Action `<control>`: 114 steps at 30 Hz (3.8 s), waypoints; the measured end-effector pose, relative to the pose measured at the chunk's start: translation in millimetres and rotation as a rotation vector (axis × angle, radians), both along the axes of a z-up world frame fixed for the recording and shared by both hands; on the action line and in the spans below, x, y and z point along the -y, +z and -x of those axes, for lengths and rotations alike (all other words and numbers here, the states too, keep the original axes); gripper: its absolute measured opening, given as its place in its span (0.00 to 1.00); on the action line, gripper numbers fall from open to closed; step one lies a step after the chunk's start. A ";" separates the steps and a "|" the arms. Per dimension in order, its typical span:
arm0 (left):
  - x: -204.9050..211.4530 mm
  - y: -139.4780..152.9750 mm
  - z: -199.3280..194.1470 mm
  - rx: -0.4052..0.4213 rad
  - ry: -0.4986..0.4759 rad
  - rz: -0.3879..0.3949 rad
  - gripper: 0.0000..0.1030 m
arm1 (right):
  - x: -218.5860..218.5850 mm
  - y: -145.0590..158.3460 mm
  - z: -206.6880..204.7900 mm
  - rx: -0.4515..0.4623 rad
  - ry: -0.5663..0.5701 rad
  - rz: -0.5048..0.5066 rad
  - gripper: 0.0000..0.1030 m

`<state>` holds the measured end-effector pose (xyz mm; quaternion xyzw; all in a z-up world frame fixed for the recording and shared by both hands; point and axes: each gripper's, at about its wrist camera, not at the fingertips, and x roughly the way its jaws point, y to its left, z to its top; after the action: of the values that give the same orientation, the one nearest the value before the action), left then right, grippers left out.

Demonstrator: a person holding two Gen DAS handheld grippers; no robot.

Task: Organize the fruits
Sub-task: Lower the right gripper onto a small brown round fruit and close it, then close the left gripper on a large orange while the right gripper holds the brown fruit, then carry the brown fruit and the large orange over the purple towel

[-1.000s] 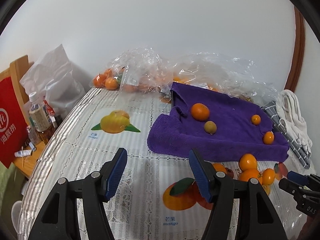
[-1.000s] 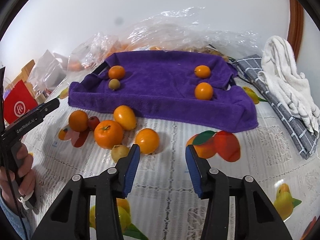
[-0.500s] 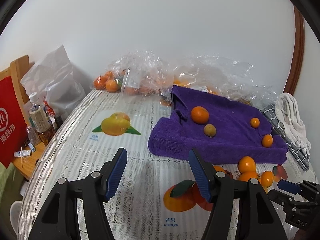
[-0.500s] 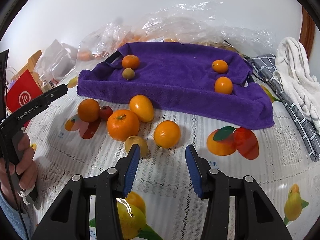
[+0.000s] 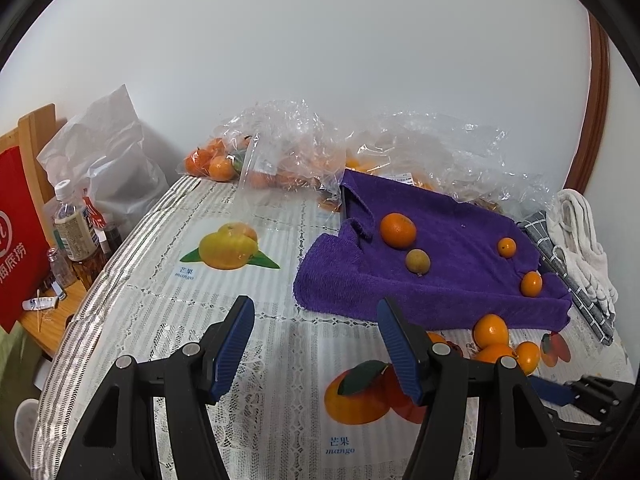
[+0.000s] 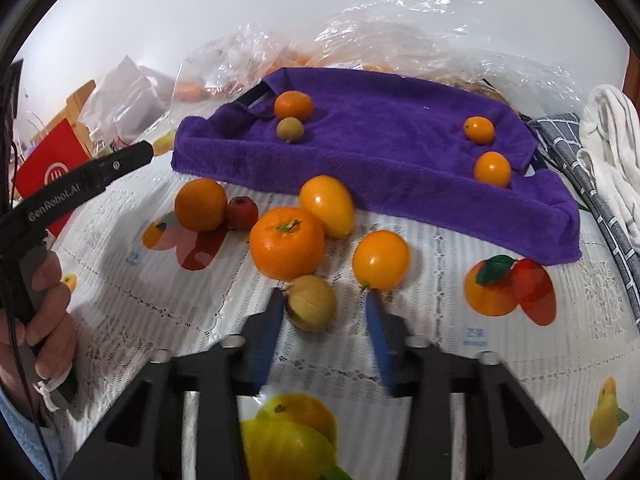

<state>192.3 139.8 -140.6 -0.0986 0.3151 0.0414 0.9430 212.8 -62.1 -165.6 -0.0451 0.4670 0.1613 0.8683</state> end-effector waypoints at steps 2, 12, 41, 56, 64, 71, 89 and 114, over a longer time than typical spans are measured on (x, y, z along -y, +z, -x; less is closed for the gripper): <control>0.0 0.0 0.2 0.001 -0.003 0.003 0.60 | -3.0 -1.6 -0.3 0.016 0.000 0.007 0.26; 2.8 -3.2 -2.5 -0.023 -0.038 0.016 0.60 | 6.6 9.6 15.9 0.073 0.002 0.011 0.25; -5.3 -17.7 -12.7 -0.113 -0.166 0.258 0.58 | 87.2 -4.6 20.2 0.046 -0.180 -0.006 0.26; 33.5 -21.4 -16.9 -0.133 -0.293 0.220 0.57 | 91.6 -4.9 22.2 0.043 -0.188 -0.049 0.26; 29.3 -28.7 -22.2 -0.159 -0.284 0.284 0.35 | 89.8 -5.4 21.7 0.042 -0.188 -0.047 0.26; 15.0 -17.7 -12.2 -0.086 -0.203 0.273 0.35 | 88.4 -6.2 21.0 0.045 -0.187 -0.034 0.26; 28.1 -26.0 -20.6 -0.158 -0.190 0.133 0.37 | 83.4 -7.2 19.8 0.049 -0.183 0.012 0.26; 17.5 19.5 1.8 0.003 -0.193 0.188 0.35 | 82.1 36.6 17.8 0.129 -0.177 -0.026 0.25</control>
<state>190.5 122.3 -121.1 -0.1558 0.3240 -0.0794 0.9298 195.0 -144.2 -129.0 -0.0027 0.4099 0.0870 0.9079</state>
